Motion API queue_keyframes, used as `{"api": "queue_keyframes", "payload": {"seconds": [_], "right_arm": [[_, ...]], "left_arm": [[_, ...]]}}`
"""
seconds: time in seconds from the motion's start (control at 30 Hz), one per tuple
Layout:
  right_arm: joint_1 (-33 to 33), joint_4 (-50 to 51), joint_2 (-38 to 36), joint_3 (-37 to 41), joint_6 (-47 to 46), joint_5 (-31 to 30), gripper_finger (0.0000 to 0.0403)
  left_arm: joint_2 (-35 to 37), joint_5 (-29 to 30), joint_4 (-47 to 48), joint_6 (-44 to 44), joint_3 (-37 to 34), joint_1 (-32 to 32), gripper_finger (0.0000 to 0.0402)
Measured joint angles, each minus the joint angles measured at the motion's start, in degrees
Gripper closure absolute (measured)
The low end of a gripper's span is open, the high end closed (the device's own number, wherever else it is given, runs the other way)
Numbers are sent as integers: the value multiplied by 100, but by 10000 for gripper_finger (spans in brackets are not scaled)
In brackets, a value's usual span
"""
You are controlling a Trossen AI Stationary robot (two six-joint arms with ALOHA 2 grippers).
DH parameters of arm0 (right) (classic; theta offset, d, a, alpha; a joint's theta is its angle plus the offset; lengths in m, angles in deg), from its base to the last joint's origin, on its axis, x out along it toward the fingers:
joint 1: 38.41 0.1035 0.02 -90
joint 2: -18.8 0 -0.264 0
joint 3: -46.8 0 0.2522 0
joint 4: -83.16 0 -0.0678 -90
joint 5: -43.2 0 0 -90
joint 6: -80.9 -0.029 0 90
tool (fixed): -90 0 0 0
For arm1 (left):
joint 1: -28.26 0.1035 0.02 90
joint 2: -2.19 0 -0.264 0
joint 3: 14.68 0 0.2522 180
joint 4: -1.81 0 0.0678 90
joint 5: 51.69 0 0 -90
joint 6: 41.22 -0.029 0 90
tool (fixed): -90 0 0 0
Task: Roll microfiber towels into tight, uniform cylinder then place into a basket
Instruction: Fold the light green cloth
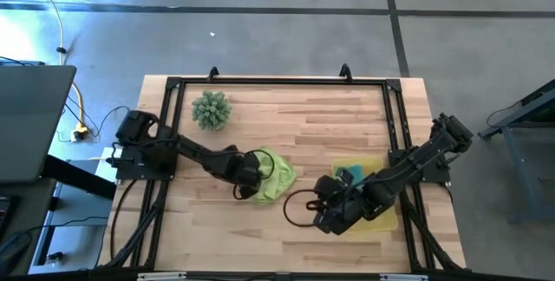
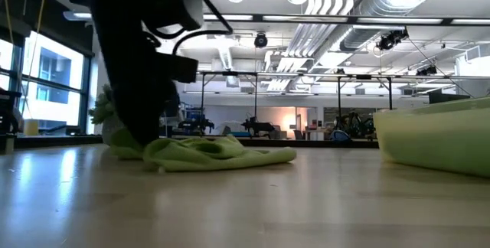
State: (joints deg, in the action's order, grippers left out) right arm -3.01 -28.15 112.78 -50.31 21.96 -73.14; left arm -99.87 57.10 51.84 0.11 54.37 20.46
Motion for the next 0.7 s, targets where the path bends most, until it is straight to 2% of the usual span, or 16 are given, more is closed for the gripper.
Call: {"api": "queue_keyframes", "payload": {"seconds": [0.2,0.3,0.5,0.57,0.7], "right_arm": [[-156,-423,1,0,-26,7,231],[-249,-749,2,0,-41,8,231],[-469,-867,2,0,455,-48,231],[-529,-732,0,33,832,-44,231],[-547,-618,0,376,943,2,231]], "left_arm": [[-44,-658,-1219,-236,-6,245,229],[-46,-1004,-1897,60,-9,368,229],[-44,-914,-2786,63,-9,511,229],[0,-914,-2906,-104,-9,524,229],[270,-1185,-2863,-511,41,409,229]]}}
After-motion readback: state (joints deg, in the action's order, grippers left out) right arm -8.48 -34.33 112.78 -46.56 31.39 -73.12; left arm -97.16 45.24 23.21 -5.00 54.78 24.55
